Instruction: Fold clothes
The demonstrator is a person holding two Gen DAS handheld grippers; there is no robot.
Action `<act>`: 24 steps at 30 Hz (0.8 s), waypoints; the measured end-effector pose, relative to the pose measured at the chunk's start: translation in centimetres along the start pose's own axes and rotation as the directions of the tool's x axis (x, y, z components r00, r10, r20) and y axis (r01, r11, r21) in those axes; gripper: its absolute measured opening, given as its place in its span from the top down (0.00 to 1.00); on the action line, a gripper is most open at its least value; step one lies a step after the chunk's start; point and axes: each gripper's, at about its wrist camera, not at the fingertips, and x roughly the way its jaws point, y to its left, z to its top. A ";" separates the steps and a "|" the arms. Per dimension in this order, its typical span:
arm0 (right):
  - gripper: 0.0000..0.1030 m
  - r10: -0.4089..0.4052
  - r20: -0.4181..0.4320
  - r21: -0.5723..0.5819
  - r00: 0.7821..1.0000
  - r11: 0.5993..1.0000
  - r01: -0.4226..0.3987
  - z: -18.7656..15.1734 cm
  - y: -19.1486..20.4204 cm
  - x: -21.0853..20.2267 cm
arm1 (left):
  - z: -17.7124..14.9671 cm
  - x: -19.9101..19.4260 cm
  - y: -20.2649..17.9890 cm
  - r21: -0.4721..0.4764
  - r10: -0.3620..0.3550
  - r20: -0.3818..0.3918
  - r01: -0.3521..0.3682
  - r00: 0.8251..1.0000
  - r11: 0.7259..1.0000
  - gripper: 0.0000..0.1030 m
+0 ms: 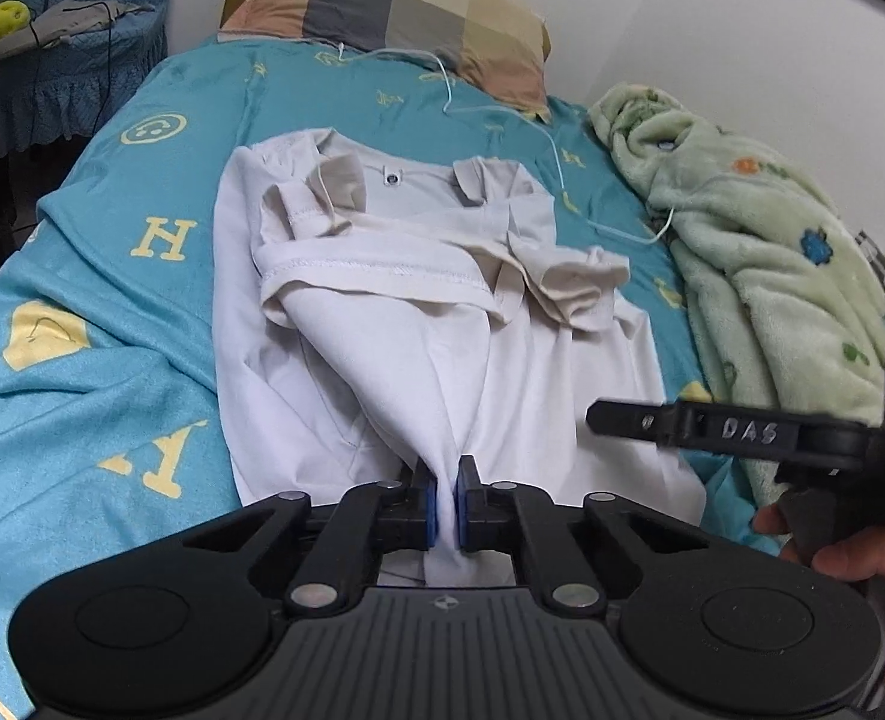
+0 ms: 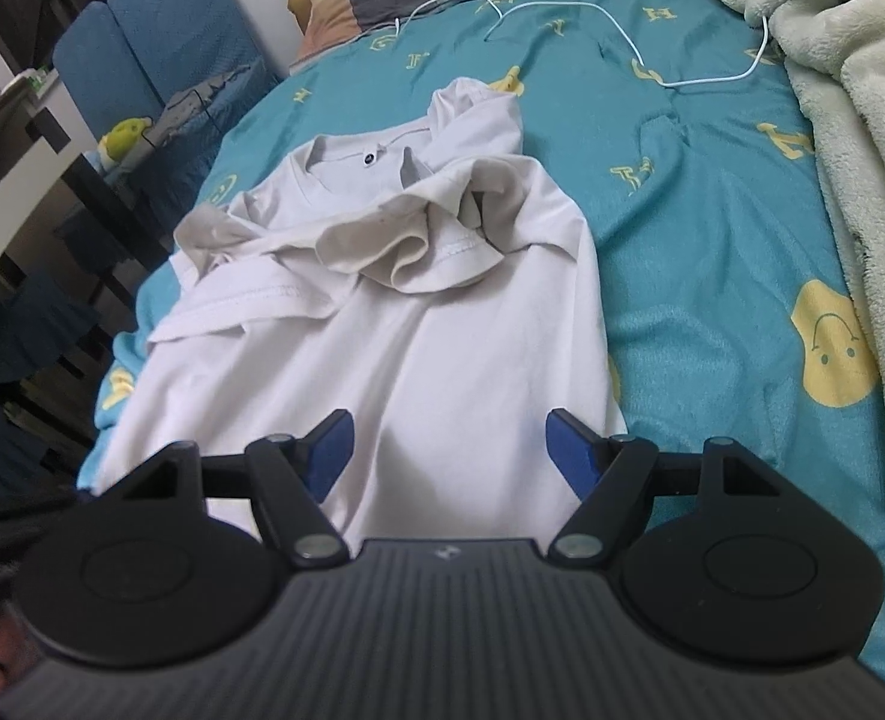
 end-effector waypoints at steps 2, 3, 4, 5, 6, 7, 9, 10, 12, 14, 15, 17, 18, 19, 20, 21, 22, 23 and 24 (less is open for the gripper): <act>0.29 -0.011 -0.008 -0.004 1.000 1.000 0.011 -0.2 -0.1 0.2 | 0.5 -1.2 0.8 -0.035 -0.001 0.029 0.002 1.000 0.999 0.95; 0.29 -0.014 -0.011 -0.003 1.000 1.000 0.014 -0.2 -0.2 0.3 | 0.7 -1.9 1.3 -0.055 0.002 0.043 0.001 0.999 0.998 0.95; 0.29 -0.015 -0.012 -0.001 1.000 1.000 0.015 -0.3 -0.3 0.3 | 0.9 -2.4 1.8 -0.078 0.015 0.050 -0.011 0.999 0.997 0.95; 0.29 -0.013 -0.012 0.002 1.000 1.000 0.013 -0.3 -0.3 0.3 | 1.2 -2.8 2.5 -0.102 0.032 0.054 -0.026 0.998 0.994 0.95; 0.30 -0.011 -0.012 0.003 1.000 1.000 0.011 -0.4 -0.4 0.3 | 1.4 -3.0 3.1 -0.121 0.054 0.051 -0.048 0.997 0.992 0.95; 0.30 -0.011 -0.014 0.003 1.000 1.000 0.011 -0.4 -0.4 0.4 | 1.5 -2.9 3.7 -0.131 0.085 0.041 -0.079 0.996 0.988 0.95; 0.30 -0.010 -0.022 -0.001 1.000 1.000 0.010 -0.4 -0.3 0.7 | 1.3 -2.0 4.5 -0.147 0.139 0.001 -0.137 0.990 0.980 0.95; 0.30 -0.012 -0.027 -0.006 1.000 1.000 0.012 -0.5 -0.2 0.8 | 1.1 -1.4 5.0 -0.157 0.152 -0.027 -0.154 0.988 0.976 0.95; 0.30 -0.025 -0.034 -0.022 0.999 0.999 0.024 -0.6 0.1 1.1 | 0.9 -0.4 5.3 -0.164 0.162 -0.063 -0.170 0.985 0.972 0.94; 0.30 -0.035 -0.039 -0.034 0.999 0.999 0.034 -0.7 0.2 1.4 | 0.8 0.0 5.2 -0.164 0.165 -0.073 -0.175 0.984 0.971 0.94; 0.30 -0.036 -0.040 -0.033 0.999 0.999 0.035 -0.7 0.3 1.4 | 0.8 -0.1 5.1 -0.159 0.166 -0.072 -0.175 0.984 0.972 0.93; 0.30 -0.039 -0.041 -0.031 0.998 0.999 0.038 -0.6 0.3 1.4 | 0.7 -0.3 5.1 -0.163 0.169 -0.069 -0.178 0.983 0.970 0.88; 0.30 -0.038 -0.041 -0.025 0.998 0.999 0.037 -0.6 0.3 1.4 | 0.7 -0.5 5.1 -0.171 0.170 -0.070 -0.180 0.983 0.969 0.83; 0.30 -0.036 -0.040 -0.017 0.999 0.999 0.035 -0.5 0.2 1.3 | 0.7 -0.7 5.0 -0.178 0.176 -0.072 -0.186 0.982 0.966 0.79; 0.30 -0.034 -0.038 -0.008 0.999 0.999 0.033 -0.5 0.1 1.2 | 0.7 -0.9 4.8 -0.181 0.184 -0.069 -0.193 0.981 0.964 0.74; 0.30 -0.031 -0.037 0.000 0.999 1.000 0.031 -0.4 0.0 1.1 | 0.8 -1.3 4.7 -0.181 0.191 -0.065 -0.200 0.979 0.963 0.67; 0.30 -0.028 -0.034 0.009 0.999 1.000 0.028 -0.3 0.0 0.9 | 0.8 -1.7 4.4 -0.185 0.195 -0.056 -0.202 0.979 0.962 0.62; 0.30 -0.024 -0.030 0.017 0.999 1.000 0.024 -0.2 -0.1 0.8 | 0.9 -2.2 4.2 -0.189 0.198 -0.044 -0.203 0.979 0.961 0.50; 0.30 -0.019 -0.025 0.028 1.000 0.999 0.020 -0.1 -0.2 0.6 | 0.9 -2.7 3.9 -0.197 0.195 -0.031 -0.197 0.980 0.960 0.43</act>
